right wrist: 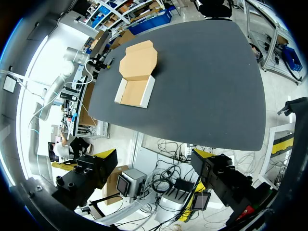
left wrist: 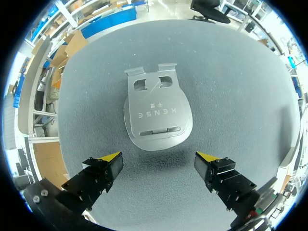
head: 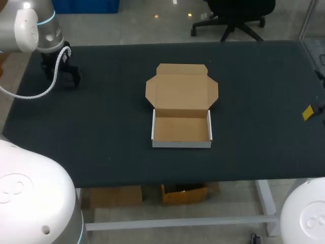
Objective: Assemble the packaging by folding the flat box into shape, placing the metal phone stand inside, and closing the box properly
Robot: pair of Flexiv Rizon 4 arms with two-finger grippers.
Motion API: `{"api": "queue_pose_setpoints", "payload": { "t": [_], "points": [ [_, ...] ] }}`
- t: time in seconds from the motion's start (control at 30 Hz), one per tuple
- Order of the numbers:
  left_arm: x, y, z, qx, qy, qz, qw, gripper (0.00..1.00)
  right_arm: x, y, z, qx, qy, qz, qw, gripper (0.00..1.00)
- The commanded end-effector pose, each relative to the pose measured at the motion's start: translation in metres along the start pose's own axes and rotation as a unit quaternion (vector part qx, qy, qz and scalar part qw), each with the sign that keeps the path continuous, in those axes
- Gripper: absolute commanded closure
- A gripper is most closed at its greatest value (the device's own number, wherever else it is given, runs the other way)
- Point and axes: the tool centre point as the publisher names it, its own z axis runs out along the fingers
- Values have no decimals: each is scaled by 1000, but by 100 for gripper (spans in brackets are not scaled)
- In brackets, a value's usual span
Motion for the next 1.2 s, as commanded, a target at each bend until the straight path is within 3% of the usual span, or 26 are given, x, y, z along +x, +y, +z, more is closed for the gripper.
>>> {"api": "queue_pose_setpoints", "payload": {
  "t": [0.03,0.43,1.2],
  "points": [
    [1,-3,2,-1,-2,4,1000,0,1,-1,-2,1,1,0,1000,0],
    [3,-4,2,9,-1,27,1000,0,1,-1,-2,1,1,0,1000,0],
    [4,-8,6,-7,7,22,1000,0,1,-1,-2,1,1,0,1000,0]
  ]
}}
